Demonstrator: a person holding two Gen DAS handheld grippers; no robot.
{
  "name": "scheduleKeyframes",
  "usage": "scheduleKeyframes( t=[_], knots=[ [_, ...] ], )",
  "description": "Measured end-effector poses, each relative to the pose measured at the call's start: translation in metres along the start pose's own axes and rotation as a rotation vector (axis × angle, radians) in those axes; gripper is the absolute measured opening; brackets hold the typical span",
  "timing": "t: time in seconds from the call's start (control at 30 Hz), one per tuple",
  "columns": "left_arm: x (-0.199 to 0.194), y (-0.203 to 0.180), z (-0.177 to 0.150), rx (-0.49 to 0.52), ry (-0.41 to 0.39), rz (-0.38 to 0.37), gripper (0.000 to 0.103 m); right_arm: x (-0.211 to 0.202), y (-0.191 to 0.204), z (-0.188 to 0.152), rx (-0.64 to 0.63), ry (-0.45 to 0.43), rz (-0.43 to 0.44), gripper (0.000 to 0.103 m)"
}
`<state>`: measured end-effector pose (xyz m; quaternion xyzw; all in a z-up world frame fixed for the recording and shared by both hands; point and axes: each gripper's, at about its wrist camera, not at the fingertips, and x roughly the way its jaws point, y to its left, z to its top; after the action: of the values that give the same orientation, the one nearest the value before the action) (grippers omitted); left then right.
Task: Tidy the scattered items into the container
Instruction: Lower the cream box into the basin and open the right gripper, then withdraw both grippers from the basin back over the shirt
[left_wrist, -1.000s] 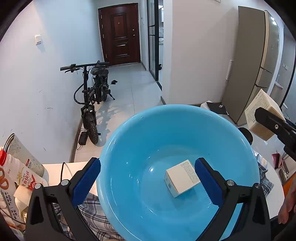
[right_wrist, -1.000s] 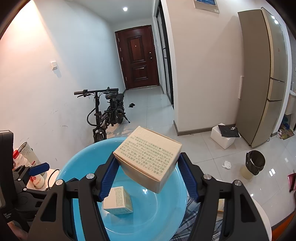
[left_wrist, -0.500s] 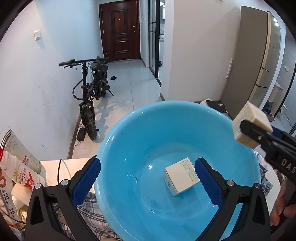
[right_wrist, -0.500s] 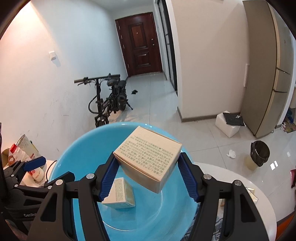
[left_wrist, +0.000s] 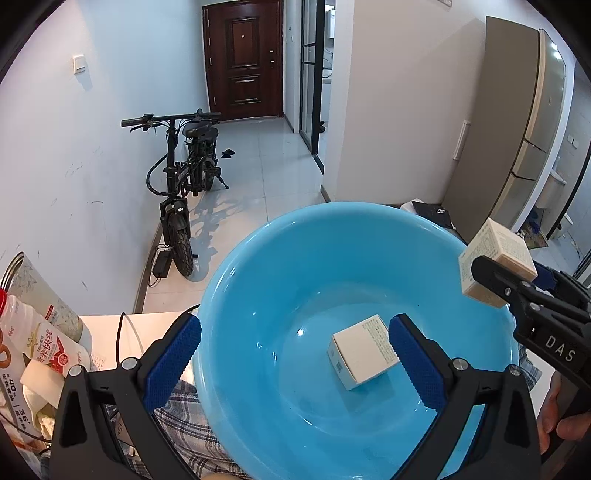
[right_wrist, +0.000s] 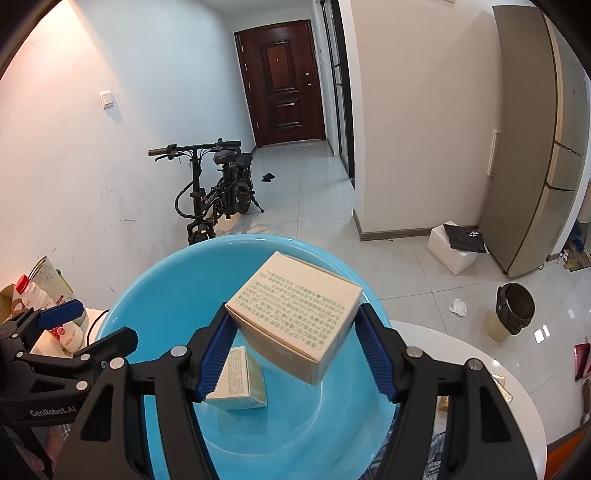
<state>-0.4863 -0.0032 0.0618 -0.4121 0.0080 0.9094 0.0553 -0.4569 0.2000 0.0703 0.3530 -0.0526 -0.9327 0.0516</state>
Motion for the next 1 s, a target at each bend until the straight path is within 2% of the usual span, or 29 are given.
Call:
scheduleKeyframes(
  t=[0.07, 0.13, 0.57, 1.0],
  knots=[
    [-0.001, 0.001, 0.000, -0.003, 0.001, 0.000, 0.103, 0.000, 0.000, 0.000, 0.003, 0.005, 0.004, 0.076],
    [-0.001, 0.001, 0.001, -0.003, 0.000, 0.001, 0.103, 0.000, 0.000, 0.000, 0.006, 0.004, 0.008, 0.091],
    [0.000, 0.001, -0.001, -0.002, -0.001, 0.003, 0.103, -0.001, -0.001, -0.001, 0.002, 0.008, 0.000, 0.091],
    [0.009, -0.005, -0.011, 0.036, 0.028, 0.010, 0.103, 0.008, -0.002, -0.005, 0.014, 0.049, 0.013, 0.091]
  ],
)
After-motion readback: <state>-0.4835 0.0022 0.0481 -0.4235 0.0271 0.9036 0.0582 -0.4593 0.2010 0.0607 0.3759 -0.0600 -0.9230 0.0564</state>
